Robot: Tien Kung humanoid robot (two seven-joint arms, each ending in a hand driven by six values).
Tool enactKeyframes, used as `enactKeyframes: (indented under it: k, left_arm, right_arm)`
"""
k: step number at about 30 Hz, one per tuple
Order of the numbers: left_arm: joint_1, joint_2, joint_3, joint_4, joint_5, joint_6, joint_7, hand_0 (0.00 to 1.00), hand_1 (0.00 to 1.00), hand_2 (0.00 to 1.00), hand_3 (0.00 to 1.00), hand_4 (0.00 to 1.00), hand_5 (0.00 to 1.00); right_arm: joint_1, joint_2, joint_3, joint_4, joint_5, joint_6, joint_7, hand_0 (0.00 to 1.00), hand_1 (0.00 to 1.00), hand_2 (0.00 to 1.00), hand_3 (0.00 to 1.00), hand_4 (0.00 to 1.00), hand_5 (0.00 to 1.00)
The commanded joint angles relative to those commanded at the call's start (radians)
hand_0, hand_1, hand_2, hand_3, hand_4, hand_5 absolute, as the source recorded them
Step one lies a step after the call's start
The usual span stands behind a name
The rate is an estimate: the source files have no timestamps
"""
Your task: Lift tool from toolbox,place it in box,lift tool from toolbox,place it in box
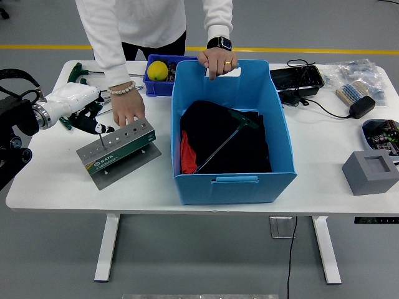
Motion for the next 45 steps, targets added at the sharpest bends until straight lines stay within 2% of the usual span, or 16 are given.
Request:
enactKeyframes:
  k: [5,8,16,19,23,27,30,33,35,37,42,43,45]
  left_arm:
    - [-0.001,0.007,-0.039,-0.028,0.000,0.016,-0.022,0.041,0.002,0.018,0.056,0.842,0.476]
    - [-0.004,0.013,-0.060,-0.052,0.004,0.010,-0.023,0.040,0.002,0.015,0.053,0.827,0.492]
    - [-0.023,0.027,-0.116,-0.173,0.026,-0.006,0.005,0.042,0.002,0.013,0.051,0.811,0.507]
    - [-0.042,0.018,-0.130,-0.218,0.029,-0.009,0.015,0.048,0.002,0.011,0.047,0.805,0.524]
    - [-0.080,-0.008,-0.126,-0.271,0.022,-0.005,0.024,0.048,0.002,0.011,0.047,0.805,0.524]
    - [-0.124,-0.052,-0.083,-0.299,-0.003,0.003,0.029,0.050,0.002,0.009,0.045,0.798,0.530]
    - [-0.157,-0.095,-0.020,-0.287,-0.031,0.011,0.027,0.050,0.002,0.009,0.045,0.798,0.530]
    - [-0.187,-0.149,0.059,-0.249,-0.056,0.025,0.018,0.050,0.002,0.010,0.045,0.798,0.535]
    - [-0.195,-0.175,0.093,-0.230,-0.064,0.031,0.012,0.050,0.002,0.010,0.045,0.798,0.535]
    - [-0.200,-0.218,0.132,-0.197,-0.067,0.041,0.004,0.050,0.002,0.011,0.044,0.793,0.539]
    - [-0.206,-0.286,0.193,-0.152,-0.077,0.047,-0.003,0.050,0.002,0.011,0.044,0.793,0.539]
    - [-0.208,-0.293,0.202,-0.146,-0.081,0.042,0.000,0.138,0.035,0.114,0.163,0.782,0.546]
    - [-0.214,-0.309,0.228,-0.130,-0.089,0.010,0.030,0.138,0.035,0.114,0.163,0.782,0.546]
  right_arm:
    - [0.002,0.000,0.001,0.000,0.000,0.000,-0.001,0.645,0.625,0.694,0.557,0.783,0.684]
    - [0.003,0.000,0.003,0.000,-0.003,0.000,-0.002,0.647,0.624,0.694,0.558,0.783,0.684]
    - [0.004,-0.001,0.005,0.000,-0.005,0.000,-0.002,0.647,0.624,0.694,0.558,0.783,0.684]
    - [0.005,-0.001,0.005,0.000,-0.007,0.000,-0.002,0.647,0.625,0.695,0.558,0.783,0.684]
    - [0.006,-0.002,0.007,0.001,-0.013,0.000,-0.004,0.647,0.625,0.695,0.558,0.783,0.684]
    - [0.006,-0.002,0.012,0.002,-0.021,0.000,-0.006,0.646,0.625,0.695,0.558,0.783,0.684]
    - [0.007,-0.003,0.017,0.002,-0.029,0.000,-0.009,0.646,0.625,0.695,0.558,0.783,0.684]
    - [0.009,-0.004,0.024,0.002,-0.040,0.000,-0.012,0.646,0.624,0.695,0.557,0.783,0.685]
    - [0.011,-0.005,0.026,0.002,-0.044,0.001,-0.014,0.646,0.624,0.695,0.557,0.783,0.685]
    - [0.016,-0.008,0.031,0.002,-0.054,0.003,-0.017,0.646,0.625,0.695,0.557,0.784,0.685]
    - [0.027,-0.013,0.034,0.001,-0.062,0.005,-0.019,0.646,0.625,0.695,0.557,0.784,0.685]
    - [0.027,-0.013,0.034,0.001,-0.063,0.006,-0.019,0.646,0.625,0.695,0.557,0.784,0.685]
    - [0.032,-0.013,0.056,0.002,-0.086,0.003,-0.027,0.646,0.625,0.695,0.557,0.784,0.685]
